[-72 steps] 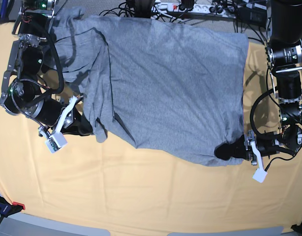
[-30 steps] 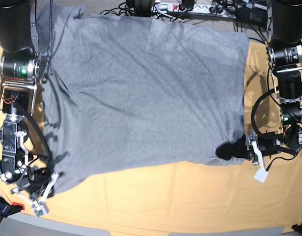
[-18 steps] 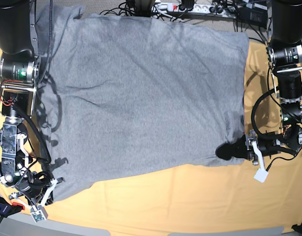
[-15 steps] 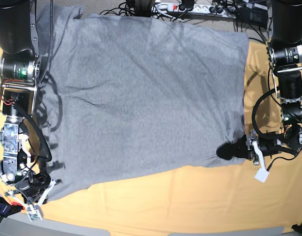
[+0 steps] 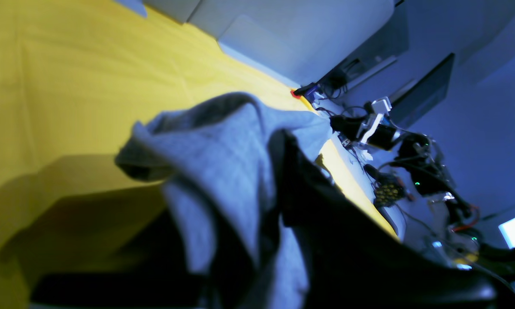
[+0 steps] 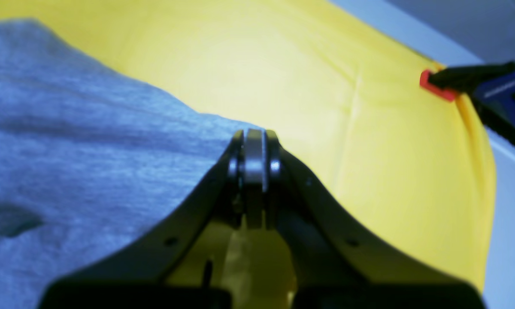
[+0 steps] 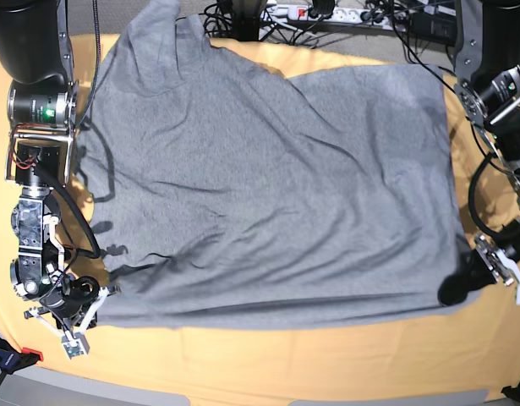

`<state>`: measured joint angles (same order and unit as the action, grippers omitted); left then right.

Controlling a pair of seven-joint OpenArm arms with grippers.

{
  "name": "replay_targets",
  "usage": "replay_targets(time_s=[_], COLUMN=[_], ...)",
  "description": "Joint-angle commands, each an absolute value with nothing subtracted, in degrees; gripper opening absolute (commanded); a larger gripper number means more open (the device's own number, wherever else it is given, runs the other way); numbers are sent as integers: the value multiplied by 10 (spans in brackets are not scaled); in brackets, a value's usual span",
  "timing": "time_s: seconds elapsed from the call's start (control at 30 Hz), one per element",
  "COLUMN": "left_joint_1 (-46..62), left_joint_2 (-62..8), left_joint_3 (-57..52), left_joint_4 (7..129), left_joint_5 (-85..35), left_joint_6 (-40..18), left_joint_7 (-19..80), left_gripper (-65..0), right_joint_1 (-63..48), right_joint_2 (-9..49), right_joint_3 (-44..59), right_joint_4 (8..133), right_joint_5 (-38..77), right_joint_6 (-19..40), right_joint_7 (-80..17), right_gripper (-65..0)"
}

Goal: Layout the t-shirt on the table in an organized manner, then fold the t-shirt properly
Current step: 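Drag the hem with the left gripper away from the right gripper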

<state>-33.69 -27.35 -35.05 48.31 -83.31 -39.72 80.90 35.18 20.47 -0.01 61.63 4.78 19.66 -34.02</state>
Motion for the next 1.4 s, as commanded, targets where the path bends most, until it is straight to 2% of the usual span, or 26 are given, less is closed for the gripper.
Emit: replay_targets(time_s=[0.0, 0.07, 0.23, 0.3, 0.5, 0.73, 0.93, 1.07, 1.2, 1.37], left_joint_1=[-345, -327, -293, -292, -315, -349, -349, -349, -346, -346], left_joint_2=[-279, -268, -257, -258, -269, -276, -261, -234, -215, -194], left_joint_3=[-350, -340, -293, -274, -246, -320, -332, -309, -265, -192], left_joint_4=[491, 491, 491, 491, 491, 491, 491, 491, 491, 491], left_joint_5=[-850, -850, -850, -850, -850, -850, -585, -458, -391, -356], left_joint_6=[-400, -400, -400, -400, -398, -400, -400, -350, -311, -310], left_joint_7=[800, 800, 800, 800, 800, 800, 630, 557, 512, 477], left_gripper=[-531, -463, -243, -198, -194, -194, -194, -194, -194, -194], right_joint_1=[376, 377, 377, 377, 373, 344, 319, 320, 319, 320], right_joint_2=[216, 216, 216, 216, 216, 216, 218, 218, 218, 218], right_joint_3=[4, 4, 4, 4, 4, 4, 4, 4, 4, 4], right_joint_4=[625, 625, 625, 625, 625, 625, 625, 625, 625, 625], right_joint_5=[44, 44, 44, 44, 44, 40, 39, 40, 40, 40], right_joint_6=[186, 186, 187, 186, 186, 178, 163, 165, 165, 165], right_joint_7=[-328, -328, -336, -348, -399, -413, -413, -414, -420, -427], right_gripper=[-650, -650, -650, -650, -650, -650, -650, -650, -650, -650])
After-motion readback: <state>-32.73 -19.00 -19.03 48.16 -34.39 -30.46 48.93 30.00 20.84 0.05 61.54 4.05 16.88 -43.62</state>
